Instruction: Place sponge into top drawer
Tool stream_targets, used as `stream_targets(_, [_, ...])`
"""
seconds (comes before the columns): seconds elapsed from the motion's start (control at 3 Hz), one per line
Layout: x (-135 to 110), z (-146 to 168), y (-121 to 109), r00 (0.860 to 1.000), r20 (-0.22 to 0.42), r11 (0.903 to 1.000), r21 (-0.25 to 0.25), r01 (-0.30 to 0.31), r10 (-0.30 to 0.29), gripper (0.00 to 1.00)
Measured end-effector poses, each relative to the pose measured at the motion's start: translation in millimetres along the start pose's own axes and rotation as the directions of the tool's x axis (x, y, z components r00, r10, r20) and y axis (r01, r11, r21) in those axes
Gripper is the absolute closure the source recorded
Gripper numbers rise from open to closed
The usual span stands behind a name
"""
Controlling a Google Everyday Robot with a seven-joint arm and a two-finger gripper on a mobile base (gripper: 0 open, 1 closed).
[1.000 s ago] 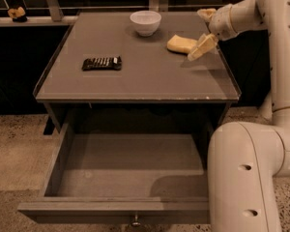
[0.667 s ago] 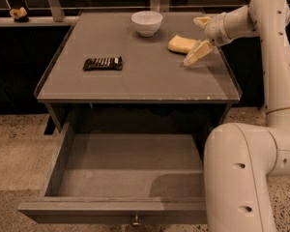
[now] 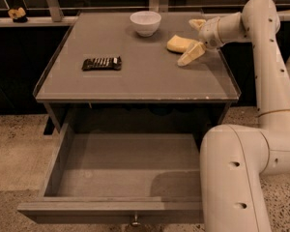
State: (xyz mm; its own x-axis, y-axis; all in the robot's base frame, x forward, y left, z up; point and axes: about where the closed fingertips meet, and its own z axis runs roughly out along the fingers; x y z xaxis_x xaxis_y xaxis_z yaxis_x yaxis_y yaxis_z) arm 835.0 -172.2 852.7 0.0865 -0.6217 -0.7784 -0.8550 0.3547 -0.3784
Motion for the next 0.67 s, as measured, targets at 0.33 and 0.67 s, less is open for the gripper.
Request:
stream_targets(0.33, [0.0,0.0,0.0,1.0,0.0,1.0,0.0,0.0,0.0,0.19])
stream_targets(0.67, [0.0,0.1,0.0,1.0,0.0,1.0,0.0,0.0,0.0,0.42])
